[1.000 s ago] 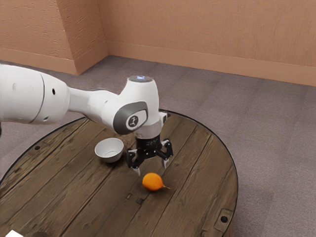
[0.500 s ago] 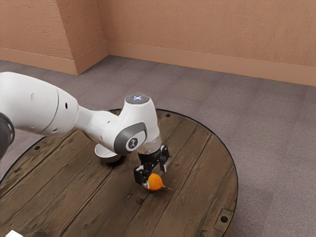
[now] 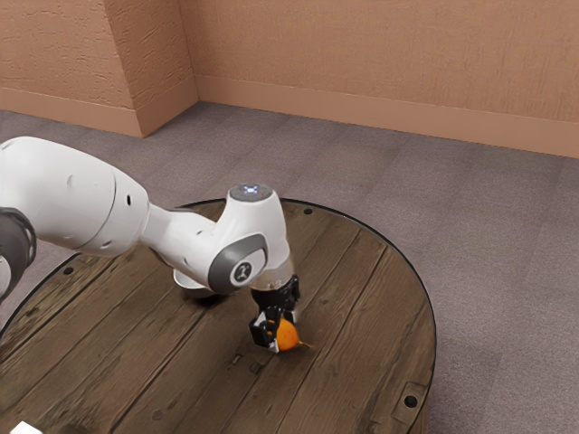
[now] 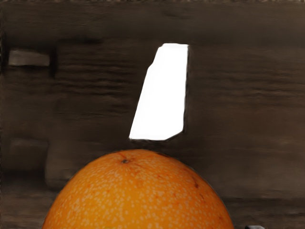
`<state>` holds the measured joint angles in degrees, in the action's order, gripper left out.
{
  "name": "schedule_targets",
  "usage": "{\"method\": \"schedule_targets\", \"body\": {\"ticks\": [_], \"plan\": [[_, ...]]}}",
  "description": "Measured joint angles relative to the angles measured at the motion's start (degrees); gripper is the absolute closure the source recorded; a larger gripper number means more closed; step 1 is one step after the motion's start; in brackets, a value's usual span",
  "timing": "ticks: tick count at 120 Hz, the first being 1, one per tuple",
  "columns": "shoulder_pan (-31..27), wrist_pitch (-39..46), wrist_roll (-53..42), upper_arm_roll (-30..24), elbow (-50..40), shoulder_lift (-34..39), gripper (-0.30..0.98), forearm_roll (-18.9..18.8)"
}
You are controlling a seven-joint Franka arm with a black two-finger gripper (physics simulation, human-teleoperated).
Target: Place the pear in the bowl.
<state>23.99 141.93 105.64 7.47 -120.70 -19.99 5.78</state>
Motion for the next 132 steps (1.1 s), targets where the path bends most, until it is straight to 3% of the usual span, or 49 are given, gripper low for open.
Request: {"method": "schedule_targets", "body": {"ticks": [61,97,132], "plan": [[0.2,-0.1,5.2,0.0,-1.3,5.5,0.35,-1.5],[-13.5,-0.7,6.1,0.0,-0.4,9.9,0.37,-8.9],[-20.0,-0.4,5.8,0.4,2.5,5.5,0.37,-10.9]]}}
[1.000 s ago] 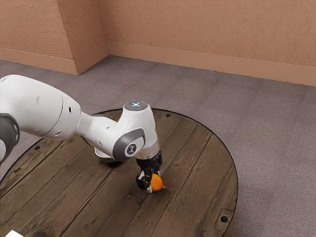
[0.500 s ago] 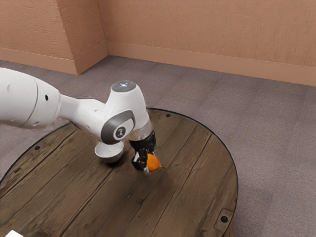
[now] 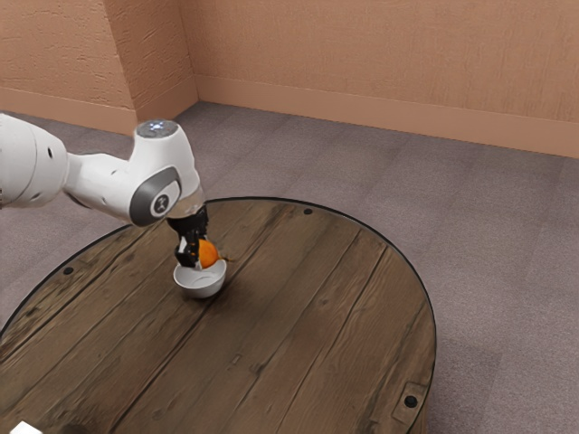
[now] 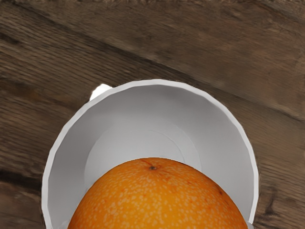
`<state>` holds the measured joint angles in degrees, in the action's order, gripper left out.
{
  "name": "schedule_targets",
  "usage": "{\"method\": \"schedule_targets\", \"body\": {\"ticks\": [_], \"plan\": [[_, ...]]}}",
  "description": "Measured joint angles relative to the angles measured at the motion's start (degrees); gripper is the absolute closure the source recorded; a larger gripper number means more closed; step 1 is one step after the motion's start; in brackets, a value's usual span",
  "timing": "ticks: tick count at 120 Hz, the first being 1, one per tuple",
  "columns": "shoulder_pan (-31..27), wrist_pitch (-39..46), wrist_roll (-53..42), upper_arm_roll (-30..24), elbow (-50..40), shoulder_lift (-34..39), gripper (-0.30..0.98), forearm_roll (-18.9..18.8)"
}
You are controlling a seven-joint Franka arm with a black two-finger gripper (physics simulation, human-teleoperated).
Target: Place the pear in the bowl.
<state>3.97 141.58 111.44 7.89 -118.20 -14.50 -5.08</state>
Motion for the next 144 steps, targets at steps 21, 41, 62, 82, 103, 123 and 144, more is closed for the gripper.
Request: {"method": "schedule_targets", "body": {"ticks": [21,41,62,82,103,123,144], "plan": [[-0.5,1.4,-0.3,-0.1,0.4,-2.4,0.36,-0.2],[-0.5,2.1,-0.2,0.0,0.4,-2.8,0.17,-0.3],[1.5,1.1,-0.5,-0.5,0.5,2.0,0.09,-0.4],[1.7,-9.0,-7.7,-3.5,0.7,12.0,0.05,1.5],[-2.9,-22.8,-31.2,-3.7,14.0,12.9,0.03,9.2],[-4.7,-32.2,-53.8,-1.1,23.7,13.0,0.02,11.5],[-6.7,-42.2,-72.2,0.8,33.0,12.4,0.02,12.1]]}}
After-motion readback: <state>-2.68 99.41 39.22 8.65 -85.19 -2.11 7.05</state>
